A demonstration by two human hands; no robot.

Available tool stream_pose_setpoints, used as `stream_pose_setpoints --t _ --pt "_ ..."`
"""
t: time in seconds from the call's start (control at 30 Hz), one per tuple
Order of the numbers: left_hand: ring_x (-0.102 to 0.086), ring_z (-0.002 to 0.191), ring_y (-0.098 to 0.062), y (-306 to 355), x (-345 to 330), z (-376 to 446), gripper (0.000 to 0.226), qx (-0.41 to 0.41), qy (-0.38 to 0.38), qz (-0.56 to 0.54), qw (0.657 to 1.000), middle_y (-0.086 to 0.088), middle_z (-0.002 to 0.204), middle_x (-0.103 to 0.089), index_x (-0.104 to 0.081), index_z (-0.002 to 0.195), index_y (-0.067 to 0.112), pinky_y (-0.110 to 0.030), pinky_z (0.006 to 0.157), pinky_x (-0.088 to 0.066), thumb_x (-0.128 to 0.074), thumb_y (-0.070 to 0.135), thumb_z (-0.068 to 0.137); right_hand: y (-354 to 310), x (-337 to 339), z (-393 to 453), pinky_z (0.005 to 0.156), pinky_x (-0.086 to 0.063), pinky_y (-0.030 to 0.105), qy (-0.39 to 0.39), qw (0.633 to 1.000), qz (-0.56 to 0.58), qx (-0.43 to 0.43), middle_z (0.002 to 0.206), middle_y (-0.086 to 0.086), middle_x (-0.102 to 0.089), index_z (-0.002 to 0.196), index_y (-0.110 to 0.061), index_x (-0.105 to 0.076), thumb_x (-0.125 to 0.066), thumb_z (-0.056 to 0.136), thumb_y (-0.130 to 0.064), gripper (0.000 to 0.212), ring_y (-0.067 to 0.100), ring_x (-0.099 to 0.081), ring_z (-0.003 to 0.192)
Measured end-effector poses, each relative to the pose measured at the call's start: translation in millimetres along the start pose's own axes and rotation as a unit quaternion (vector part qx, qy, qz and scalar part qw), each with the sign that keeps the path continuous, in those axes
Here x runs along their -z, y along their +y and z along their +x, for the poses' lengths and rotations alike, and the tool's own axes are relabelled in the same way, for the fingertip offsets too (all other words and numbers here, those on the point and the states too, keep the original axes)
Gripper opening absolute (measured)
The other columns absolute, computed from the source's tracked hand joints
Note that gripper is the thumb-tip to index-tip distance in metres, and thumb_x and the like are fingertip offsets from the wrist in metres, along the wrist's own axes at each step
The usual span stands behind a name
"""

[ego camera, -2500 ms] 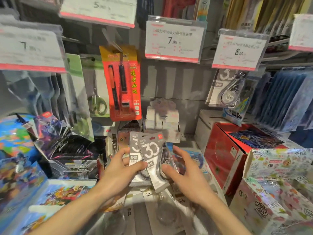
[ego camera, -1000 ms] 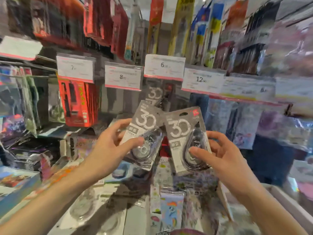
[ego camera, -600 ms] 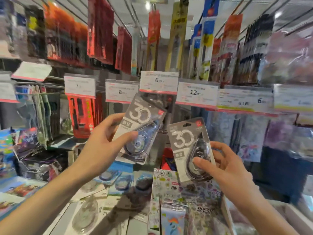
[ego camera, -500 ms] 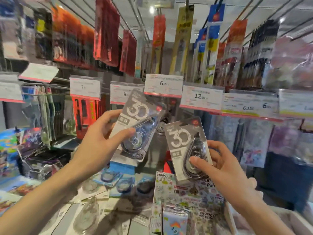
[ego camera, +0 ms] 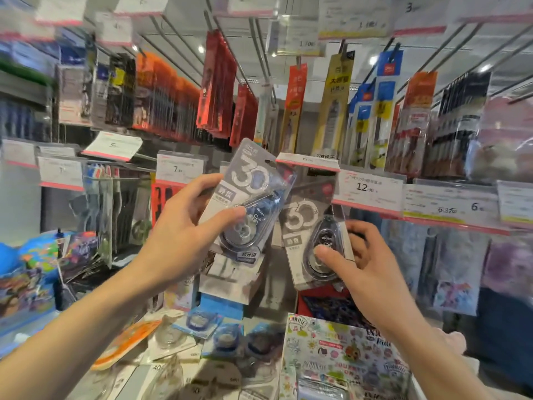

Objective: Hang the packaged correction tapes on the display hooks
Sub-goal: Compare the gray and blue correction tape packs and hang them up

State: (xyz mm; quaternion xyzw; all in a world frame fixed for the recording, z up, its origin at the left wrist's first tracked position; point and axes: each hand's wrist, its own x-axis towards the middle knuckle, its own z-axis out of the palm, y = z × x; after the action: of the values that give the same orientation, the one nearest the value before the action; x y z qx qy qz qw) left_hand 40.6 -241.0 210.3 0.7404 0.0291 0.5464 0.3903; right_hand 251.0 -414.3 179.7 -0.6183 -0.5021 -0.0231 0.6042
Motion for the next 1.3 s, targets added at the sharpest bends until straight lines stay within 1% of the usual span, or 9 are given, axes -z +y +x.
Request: stream_pose_setpoints --t 0.33,0.5,0.6,0.73,0.83,0.93,1.0,1.1,1.3 --pt "-0.075 0.099 -0.001 -9 -1 5 0.051 -0.008 -0.007 0.004 1.000 0.019 0.112 -0.078 -0.060 0.128 0.030 -0.011 0.079 -0.053 -0.074 0.036 0.079 2 -6 11 0.081 -0.059 0.024 0.028 0.999 -0.022 0.001 0.113 -0.019 -0.070 0.141 -0.040 -0.039 -0.076 0.083 -0.056 0.071 0.000 -0.069 0.105" --pt "-0.075 0.098 -0.005 -22 0 5 0.047 -0.002 -0.011 0.003 1.000 0.015 0.111 -0.079 -0.061 0.127 0.033 -0.013 0.081 -0.054 -0.080 0.032 0.084 4 -9 13 0.068 -0.049 0.000 0.034 0.998 -0.043 0.006 0.125 -0.029 -0.056 0.149 -0.042 -0.033 -0.075 0.084 -0.054 0.078 -0.038 -0.047 0.095" --pt "-0.076 0.098 -0.007 -30 1 5 0.050 0.005 -0.007 0.002 1.000 0.014 0.111 -0.079 -0.061 0.126 0.036 -0.015 0.082 -0.055 -0.078 0.041 0.079 7 -13 12 0.070 -0.048 0.006 0.043 0.997 -0.060 0.006 0.132 -0.029 -0.052 0.150 -0.048 -0.029 -0.074 0.086 -0.054 0.078 -0.041 -0.044 0.097" --pt "-0.076 0.097 -0.008 -38 3 3 0.050 0.017 -0.001 0.002 1.000 0.012 0.113 -0.079 -0.060 0.125 0.038 -0.015 0.081 -0.056 -0.076 0.047 0.078 17 -22 16 0.089 -0.051 0.018 0.059 0.996 -0.073 0.007 0.136 -0.033 -0.053 0.146 -0.058 -0.029 -0.070 0.090 -0.053 0.069 -0.017 -0.055 0.115" --pt "-0.077 0.096 -0.006 -45 4 0 0.046 0.033 0.004 0.008 0.999 0.014 0.110 -0.080 -0.059 0.123 0.039 -0.015 0.078 -0.056 -0.082 0.040 0.084 28 -31 27 0.079 -0.043 0.006 0.070 0.991 -0.115 -0.006 0.114 -0.054 -0.049 0.149 -0.055 -0.025 -0.066 0.093 -0.054 0.069 -0.030 -0.049 0.106" --pt "-0.074 0.101 -0.003 -53 2 0 0.044 0.050 0.016 0.028 0.998 0.019 0.111 -0.078 -0.058 0.121 0.038 -0.030 0.088 -0.057 -0.080 0.040 0.083 40 -43 45 0.065 -0.049 0.019 0.075 0.982 -0.172 -0.028 0.110 -0.018 -0.069 0.154 -0.041 -0.024 -0.061 0.097 -0.049 0.069 -0.006 -0.066 0.081" --pt "-0.071 0.110 -0.005 -57 1 0 0.049 0.065 0.021 0.038 0.997 0.018 0.116 -0.076 -0.059 0.120 0.040 -0.042 0.099 -0.055 -0.082 0.050 0.078 45 -49 56 0.084 -0.052 0.033 0.069 0.976 -0.200 -0.058 0.137 0.006 -0.064 0.160 -0.030 -0.019 -0.056 0.100 -0.049 0.073 0.022 -0.068 0.108" --pt "-0.067 0.119 -0.010 -57 0 -2 0.054 0.081 0.017 0.057 0.995 0.016 0.124 -0.072 -0.058 0.118 0.048 -0.049 0.105 -0.051 -0.076 0.065 0.070 48 -51 70 0.114 -0.038 0.042 0.045 0.969 -0.221 -0.099 0.166 0.007 -0.034 0.163 -0.025 -0.010 -0.052 0.102 -0.049 0.078 0.033 -0.041 0.147" --pt "-0.072 0.106 -0.002 -56 -1 -9 0.039 0.079 -0.001 0.034 0.996 0.020 0.113 -0.077 -0.060 0.106 0.056 -0.034 0.093 -0.053 -0.077 0.061 0.071 32 -34 60 0.108 -0.047 0.043 0.056 0.961 -0.260 -0.072 0.154 0.005 -0.046 0.155 -0.024 -0.033 -0.062 0.099 -0.037 0.065 0.029 -0.053 0.134"
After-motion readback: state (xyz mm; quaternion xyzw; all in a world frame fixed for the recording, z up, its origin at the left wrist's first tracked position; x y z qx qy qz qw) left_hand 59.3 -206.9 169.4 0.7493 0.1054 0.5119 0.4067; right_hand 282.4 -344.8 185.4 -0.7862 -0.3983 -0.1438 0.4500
